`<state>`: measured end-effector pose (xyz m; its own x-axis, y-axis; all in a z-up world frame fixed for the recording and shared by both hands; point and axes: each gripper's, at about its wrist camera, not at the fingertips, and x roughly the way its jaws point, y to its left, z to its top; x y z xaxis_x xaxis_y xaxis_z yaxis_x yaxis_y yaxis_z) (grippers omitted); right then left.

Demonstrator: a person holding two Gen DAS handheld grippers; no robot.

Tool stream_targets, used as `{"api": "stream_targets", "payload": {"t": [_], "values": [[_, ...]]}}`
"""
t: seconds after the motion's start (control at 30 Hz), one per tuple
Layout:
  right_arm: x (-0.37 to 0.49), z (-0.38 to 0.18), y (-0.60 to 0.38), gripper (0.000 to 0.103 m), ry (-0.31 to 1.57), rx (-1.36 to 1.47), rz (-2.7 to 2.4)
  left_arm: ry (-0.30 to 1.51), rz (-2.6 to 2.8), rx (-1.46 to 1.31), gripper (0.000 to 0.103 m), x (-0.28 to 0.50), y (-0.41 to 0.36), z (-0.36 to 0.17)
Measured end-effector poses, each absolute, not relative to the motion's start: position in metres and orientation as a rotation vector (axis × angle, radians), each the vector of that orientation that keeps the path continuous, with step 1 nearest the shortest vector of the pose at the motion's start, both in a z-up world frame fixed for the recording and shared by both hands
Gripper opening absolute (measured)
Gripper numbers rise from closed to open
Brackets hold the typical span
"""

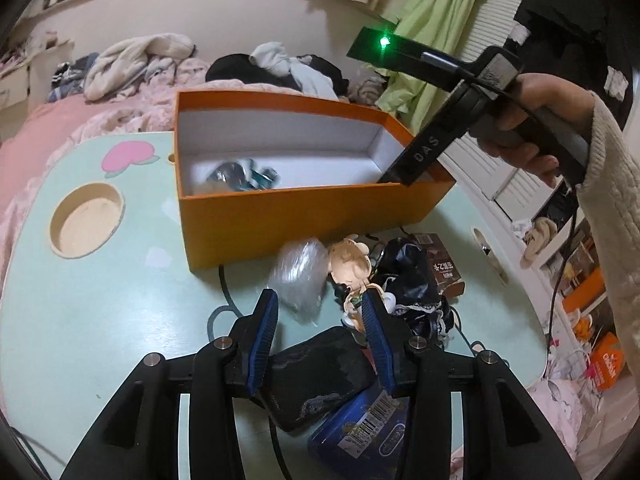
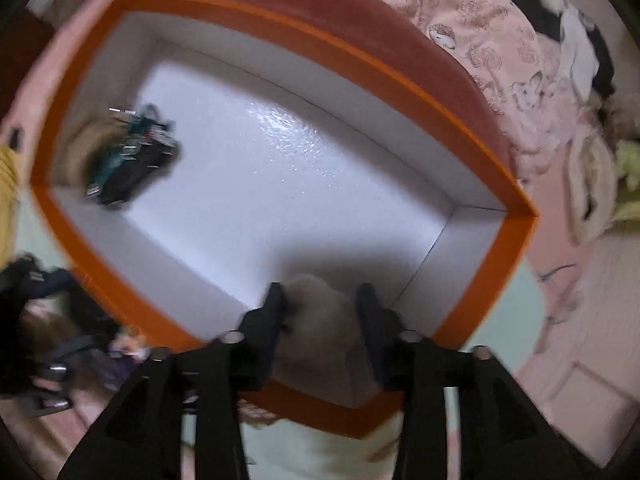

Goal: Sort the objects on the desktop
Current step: 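Grasp the black pouch in the box with the left gripper, place it on the table, then grasp the white fluffy pompom with the right gripper while the left gripper grasps the green toy car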

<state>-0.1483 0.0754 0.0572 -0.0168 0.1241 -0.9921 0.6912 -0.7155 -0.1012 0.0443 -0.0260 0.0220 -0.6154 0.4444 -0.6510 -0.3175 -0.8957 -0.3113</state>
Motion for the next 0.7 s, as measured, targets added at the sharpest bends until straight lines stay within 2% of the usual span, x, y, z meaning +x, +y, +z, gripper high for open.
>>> {"api": "stream_targets", "payload": {"t": [0.17,0.2,0.3,0.4,0.5,0.6,0.7], "values": [[-0.140,0.056,0.086,0.044,0.787,1.782,-1.817,-0.243,2.500,-1.042,0.043,0.045,-0.032,0.024],[-0.138,0.057,0.089,0.038,0.775,1.765,-1.833,-0.247,2.502,-1.039,0.043,0.046,-0.033,0.024],[-0.136,0.061,0.106,0.010,0.684,1.737,-1.890,-0.255,2.513,-1.025,0.043,0.045,-0.036,0.026],[-0.137,0.073,0.121,0.007,0.531,1.682,-1.963,-0.264,2.529,-0.999,0.043,0.044,-0.042,0.031],[-0.125,0.095,0.139,0.006,0.295,1.557,-2.014,-0.289,2.532,-0.974,0.043,0.040,-0.048,0.040],[-0.098,0.118,0.155,0.001,0.048,1.377,-2.021,-0.314,2.527,-0.931,0.043,0.029,-0.057,0.062],[-0.078,0.126,0.151,0.001,-0.067,1.253,-1.995,-0.241,2.563,-0.930,0.043,0.009,-0.057,0.086]]}}
